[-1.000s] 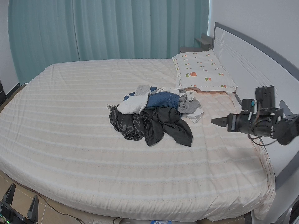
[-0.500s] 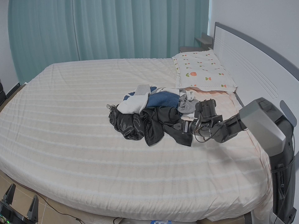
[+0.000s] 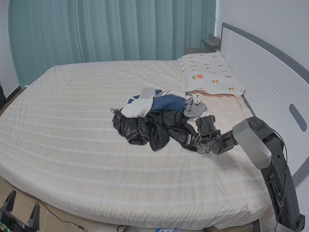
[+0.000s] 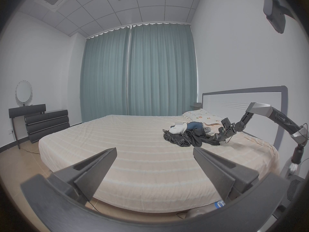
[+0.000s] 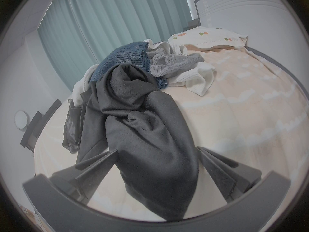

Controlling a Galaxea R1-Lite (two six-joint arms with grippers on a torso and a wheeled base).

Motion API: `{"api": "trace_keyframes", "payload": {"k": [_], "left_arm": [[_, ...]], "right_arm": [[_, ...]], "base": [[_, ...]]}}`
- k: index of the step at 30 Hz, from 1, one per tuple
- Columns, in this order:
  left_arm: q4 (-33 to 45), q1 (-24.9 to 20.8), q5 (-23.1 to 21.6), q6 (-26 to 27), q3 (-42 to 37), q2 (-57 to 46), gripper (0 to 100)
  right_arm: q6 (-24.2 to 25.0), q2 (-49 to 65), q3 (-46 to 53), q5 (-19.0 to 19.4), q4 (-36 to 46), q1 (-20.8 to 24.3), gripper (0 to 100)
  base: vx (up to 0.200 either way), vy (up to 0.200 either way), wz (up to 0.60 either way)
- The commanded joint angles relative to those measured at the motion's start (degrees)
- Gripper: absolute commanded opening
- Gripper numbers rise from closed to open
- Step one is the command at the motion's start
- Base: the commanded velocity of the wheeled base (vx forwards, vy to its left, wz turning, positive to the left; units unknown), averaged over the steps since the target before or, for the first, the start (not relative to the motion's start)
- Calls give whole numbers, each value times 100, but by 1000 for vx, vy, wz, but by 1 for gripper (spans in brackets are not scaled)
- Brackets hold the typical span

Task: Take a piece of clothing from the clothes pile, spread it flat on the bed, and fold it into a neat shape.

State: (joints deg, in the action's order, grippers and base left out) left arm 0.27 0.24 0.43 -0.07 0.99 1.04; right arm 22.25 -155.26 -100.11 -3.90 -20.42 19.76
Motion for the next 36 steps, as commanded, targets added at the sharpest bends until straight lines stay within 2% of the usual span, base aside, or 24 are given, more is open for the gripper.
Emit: {"api": "trace_keyframes", "payload": {"k": [1,6,7,16,19,23,25,26,30,31,32,34,36], "left_arm": [[0,2,1,-1,-99,-104,100],[0,2,1,-1,-99,-104,100],[0,2,1,-1,-99,-104,100],[0,2,1,-1,-99,-104,100],[0,2,1,-1,-99,-104,100],[0,2,1,-1,-99,-104,100],[0,2,1,-1,-99,-104,100],[0,2,1,-1,-99,-104,100],[-18,2,-34,42,-99,-104,100],[-18,2,-34,42,-99,-104,100],[-9,2,-34,7,-99,-104,100],[-9,2,-34,-10,-99,-104,100],[-27,2,1,51,-99,-104,100]], "right_arm": [[96,-180,-351,3,29,98,100],[87,-127,-518,-5,56,195,100],[69,-136,-527,-5,91,204,0],[157,101,-290,3,126,133,0],[377,848,677,126,100,45,0],[676,2017,2426,900,-270,-69,0],[799,2369,3015,1067,-560,-95,0],[948,2685,3648,1181,-955,-104,0],[1194,3362,5195,1251,-2107,-78,0],[1194,3362,5195,1251,-2107,-78,0],[1352,3696,5942,1260,-2669,-51,0],[1431,3863,6276,1278,-2898,-51,0],[1581,4276,7093,1471,-3363,-60,0]], "base": [[0,0,0],[0,0,0],[0,0,0],[0,0,0],[0,0,0],[0,0,0],[0,0,0],[0,0,0],[0,0,0],[0,0,0],[0,0,0],[0,0,0],[0,0,0]]}}
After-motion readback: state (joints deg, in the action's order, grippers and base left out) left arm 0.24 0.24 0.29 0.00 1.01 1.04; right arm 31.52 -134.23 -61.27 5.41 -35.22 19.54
